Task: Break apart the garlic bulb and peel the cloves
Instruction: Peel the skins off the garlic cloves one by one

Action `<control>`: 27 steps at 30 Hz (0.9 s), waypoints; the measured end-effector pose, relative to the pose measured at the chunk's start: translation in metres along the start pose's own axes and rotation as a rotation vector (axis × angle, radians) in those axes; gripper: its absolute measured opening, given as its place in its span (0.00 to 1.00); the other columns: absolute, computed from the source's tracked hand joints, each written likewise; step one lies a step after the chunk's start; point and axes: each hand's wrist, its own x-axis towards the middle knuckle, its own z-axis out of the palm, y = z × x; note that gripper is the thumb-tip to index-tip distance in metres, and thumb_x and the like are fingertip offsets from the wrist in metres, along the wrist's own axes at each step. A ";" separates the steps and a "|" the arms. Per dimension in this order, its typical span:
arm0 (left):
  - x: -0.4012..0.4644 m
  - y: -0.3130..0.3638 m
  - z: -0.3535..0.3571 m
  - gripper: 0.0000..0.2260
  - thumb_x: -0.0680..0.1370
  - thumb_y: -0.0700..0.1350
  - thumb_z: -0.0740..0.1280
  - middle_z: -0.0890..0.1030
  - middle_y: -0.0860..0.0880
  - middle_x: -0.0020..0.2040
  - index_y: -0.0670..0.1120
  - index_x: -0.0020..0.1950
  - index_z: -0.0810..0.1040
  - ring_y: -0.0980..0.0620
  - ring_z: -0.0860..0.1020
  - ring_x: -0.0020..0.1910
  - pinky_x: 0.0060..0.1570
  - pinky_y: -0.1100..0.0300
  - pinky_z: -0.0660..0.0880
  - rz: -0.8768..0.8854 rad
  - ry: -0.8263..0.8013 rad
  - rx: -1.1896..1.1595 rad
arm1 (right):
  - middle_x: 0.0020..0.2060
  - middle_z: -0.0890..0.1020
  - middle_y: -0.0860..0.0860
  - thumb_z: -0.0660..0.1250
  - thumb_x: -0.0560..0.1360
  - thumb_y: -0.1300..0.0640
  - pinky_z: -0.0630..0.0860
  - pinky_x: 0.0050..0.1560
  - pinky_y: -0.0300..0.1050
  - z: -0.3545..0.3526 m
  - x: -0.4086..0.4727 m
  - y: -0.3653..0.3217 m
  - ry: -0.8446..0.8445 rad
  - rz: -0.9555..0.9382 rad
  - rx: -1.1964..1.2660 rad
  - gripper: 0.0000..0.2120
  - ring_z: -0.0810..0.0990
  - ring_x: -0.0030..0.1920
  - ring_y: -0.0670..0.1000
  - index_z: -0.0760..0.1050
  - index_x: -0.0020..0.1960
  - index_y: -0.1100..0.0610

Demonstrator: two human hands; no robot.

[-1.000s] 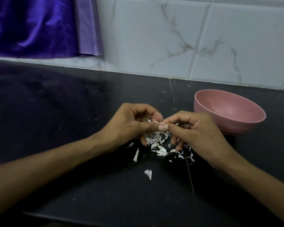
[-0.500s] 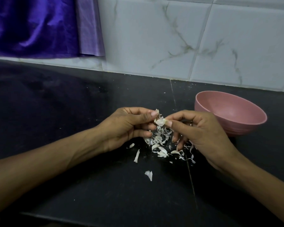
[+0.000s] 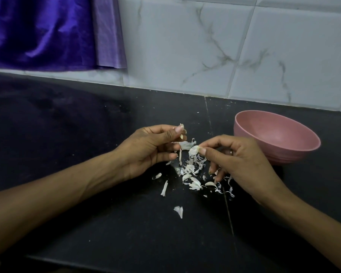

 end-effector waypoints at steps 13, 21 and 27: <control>-0.004 -0.004 0.005 0.13 0.67 0.46 0.72 0.79 0.49 0.31 0.37 0.43 0.80 0.57 0.75 0.28 0.25 0.66 0.75 -0.003 -0.027 0.072 | 0.39 0.80 0.45 0.73 0.73 0.65 0.79 0.27 0.42 0.002 -0.005 -0.002 0.056 -0.218 -0.193 0.08 0.81 0.33 0.49 0.80 0.46 0.52; -0.008 -0.008 0.008 0.12 0.65 0.46 0.72 0.80 0.46 0.34 0.38 0.41 0.81 0.55 0.77 0.29 0.25 0.66 0.75 -0.050 -0.081 0.071 | 0.40 0.82 0.49 0.74 0.68 0.53 0.78 0.30 0.41 0.004 -0.005 -0.007 0.047 -0.228 -0.062 0.09 0.82 0.33 0.49 0.83 0.47 0.54; -0.010 -0.008 0.012 0.09 0.64 0.46 0.72 0.80 0.47 0.32 0.41 0.36 0.82 0.56 0.77 0.27 0.25 0.66 0.76 -0.080 -0.110 0.073 | 0.37 0.83 0.50 0.75 0.66 0.53 0.78 0.27 0.42 0.007 -0.005 -0.006 0.037 -0.205 -0.013 0.08 0.81 0.30 0.50 0.81 0.44 0.54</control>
